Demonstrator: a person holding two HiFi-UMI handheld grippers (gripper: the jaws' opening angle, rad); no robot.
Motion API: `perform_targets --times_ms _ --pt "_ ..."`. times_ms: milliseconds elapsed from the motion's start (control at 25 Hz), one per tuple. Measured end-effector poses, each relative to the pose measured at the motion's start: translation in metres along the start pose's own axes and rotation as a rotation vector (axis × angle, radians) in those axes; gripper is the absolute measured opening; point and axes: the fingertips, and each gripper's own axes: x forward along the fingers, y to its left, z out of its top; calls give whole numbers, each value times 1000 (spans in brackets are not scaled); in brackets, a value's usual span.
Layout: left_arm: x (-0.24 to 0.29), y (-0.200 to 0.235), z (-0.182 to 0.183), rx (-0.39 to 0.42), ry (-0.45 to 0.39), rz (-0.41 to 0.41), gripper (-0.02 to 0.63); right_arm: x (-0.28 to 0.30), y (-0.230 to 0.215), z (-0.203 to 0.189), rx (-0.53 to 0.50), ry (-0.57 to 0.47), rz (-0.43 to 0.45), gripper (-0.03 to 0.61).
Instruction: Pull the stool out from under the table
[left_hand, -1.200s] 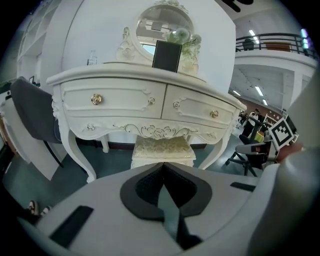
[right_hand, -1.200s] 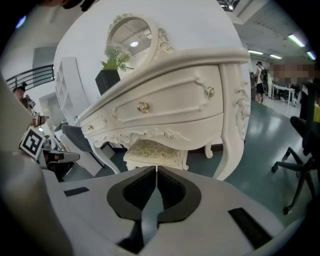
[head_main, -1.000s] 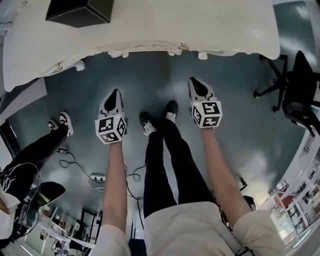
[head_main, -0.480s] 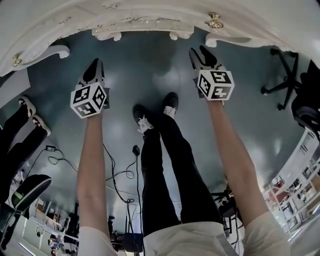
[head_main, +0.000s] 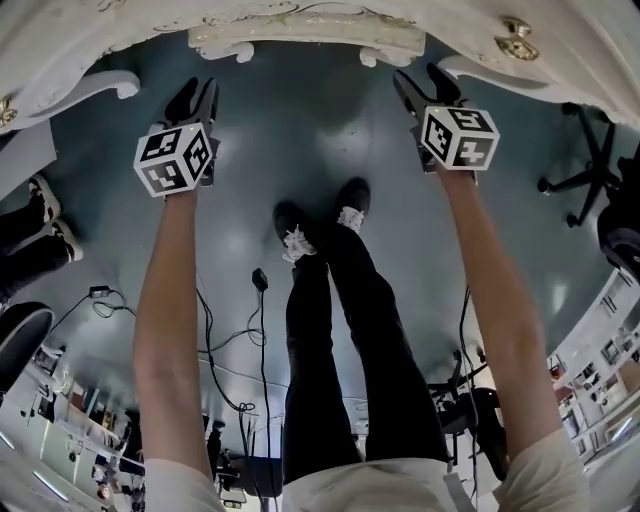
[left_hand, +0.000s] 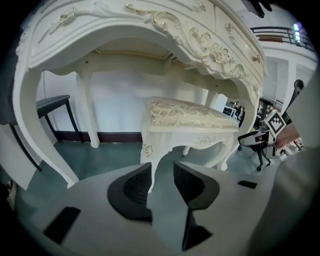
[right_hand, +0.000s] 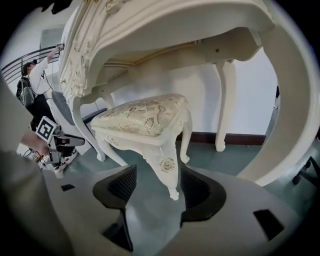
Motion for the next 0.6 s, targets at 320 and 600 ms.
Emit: perform_targets --times_ms 320,600 --pt "49 15 13 61 -33 -75 354 25 -6 -15 -24 37 -33 278" --pt "82 12 25 251 7 -162 356 38 -8 -17 -127 131 -60 285"
